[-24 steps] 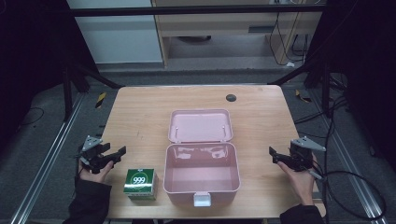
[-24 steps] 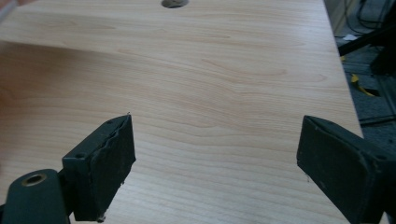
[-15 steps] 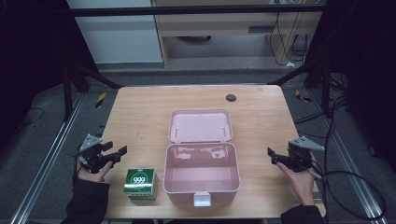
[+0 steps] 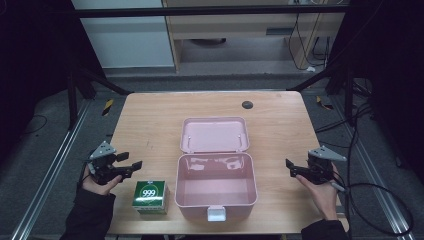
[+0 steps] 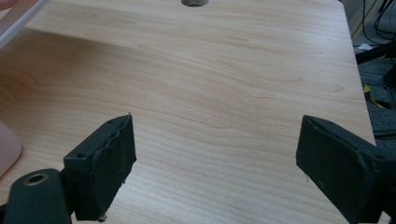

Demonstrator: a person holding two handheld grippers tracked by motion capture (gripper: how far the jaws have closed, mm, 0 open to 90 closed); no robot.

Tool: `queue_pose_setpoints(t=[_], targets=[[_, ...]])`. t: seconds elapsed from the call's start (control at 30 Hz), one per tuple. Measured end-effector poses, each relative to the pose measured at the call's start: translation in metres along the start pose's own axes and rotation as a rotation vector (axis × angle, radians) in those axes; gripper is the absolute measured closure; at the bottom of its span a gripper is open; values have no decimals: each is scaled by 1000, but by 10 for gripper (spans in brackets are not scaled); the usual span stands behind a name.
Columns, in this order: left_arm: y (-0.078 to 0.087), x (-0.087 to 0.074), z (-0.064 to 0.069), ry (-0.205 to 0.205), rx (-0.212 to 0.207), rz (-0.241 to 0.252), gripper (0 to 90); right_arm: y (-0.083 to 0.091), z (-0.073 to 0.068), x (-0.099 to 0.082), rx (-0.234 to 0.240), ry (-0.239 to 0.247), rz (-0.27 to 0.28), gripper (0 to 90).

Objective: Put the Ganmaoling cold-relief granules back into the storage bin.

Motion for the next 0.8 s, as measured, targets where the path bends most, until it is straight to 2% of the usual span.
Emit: queue_pose_setpoints(t=[0.03,0.13,0.27,0.4,0.43,0.57,0.6,0.63,0.8], targets=[[0,0,0,0,0,0,297,0,0,0,0,0,0,122],[6,5,1,-33,-20,-4,297,0,0,1,-15,16,-4,122],[18,12,3,-92,-57,-29,292,1,-1,3,-12,15,7,122],[29,18,8,-154,-70,-67,278,0,-2,3,-13,25,2,117],[29,18,8,-154,-70,-67,275,0,-2,3,-13,25,2,117],[33,21,11,-197,-59,-103,263,1,-1,3,-15,27,7,112],[34,22,13,-220,-62,-120,253,2,-1,3,-12,27,9,111],[34,22,13,-220,-62,-120,249,2,-1,3,-12,27,9,111],[36,21,19,-287,-100,-159,225,1,-1,2,-12,35,-1,105]])
Point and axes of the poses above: each handheld gripper's, and its own axes: y roughly backward along the jaws, x roughly out of its top, z roughly to its right, the point moved 2 cm from there along -y, roughly forward along the jaws, and after that the axes turned 15 degrees about -z, right-handed, at the moved point
